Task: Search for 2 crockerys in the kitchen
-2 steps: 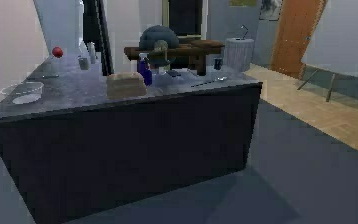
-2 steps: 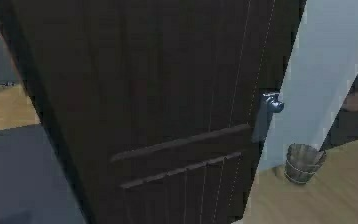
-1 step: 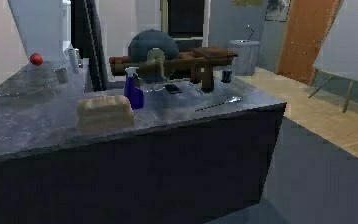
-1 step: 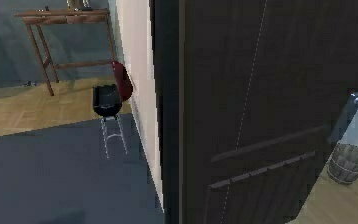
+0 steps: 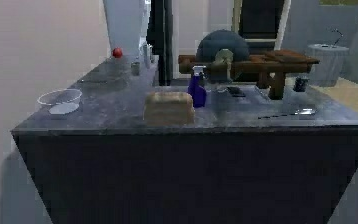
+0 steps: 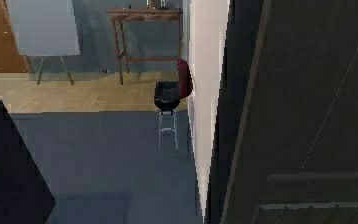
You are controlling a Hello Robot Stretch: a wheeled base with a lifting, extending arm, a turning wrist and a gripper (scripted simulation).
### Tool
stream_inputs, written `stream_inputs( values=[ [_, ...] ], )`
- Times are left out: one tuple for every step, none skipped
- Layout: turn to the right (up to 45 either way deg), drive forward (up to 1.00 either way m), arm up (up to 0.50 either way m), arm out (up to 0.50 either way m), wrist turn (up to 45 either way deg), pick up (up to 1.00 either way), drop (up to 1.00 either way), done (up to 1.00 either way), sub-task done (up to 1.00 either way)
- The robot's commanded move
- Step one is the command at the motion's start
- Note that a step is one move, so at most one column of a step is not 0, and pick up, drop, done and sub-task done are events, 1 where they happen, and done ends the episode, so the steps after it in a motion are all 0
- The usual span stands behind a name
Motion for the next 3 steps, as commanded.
stream_inputs(
  values=[
    [0.0,0.35,0.0,0.0,0.0,0.0,0.0,0.0,0.0],
    [-45.0,0.0,0.0,0.0,0.0,0.0,0.0,0.0,0.0],
    [-45.0,0.0,0.0,0.0,0.0,0.0,0.0,0.0,0.0]
  ],
)
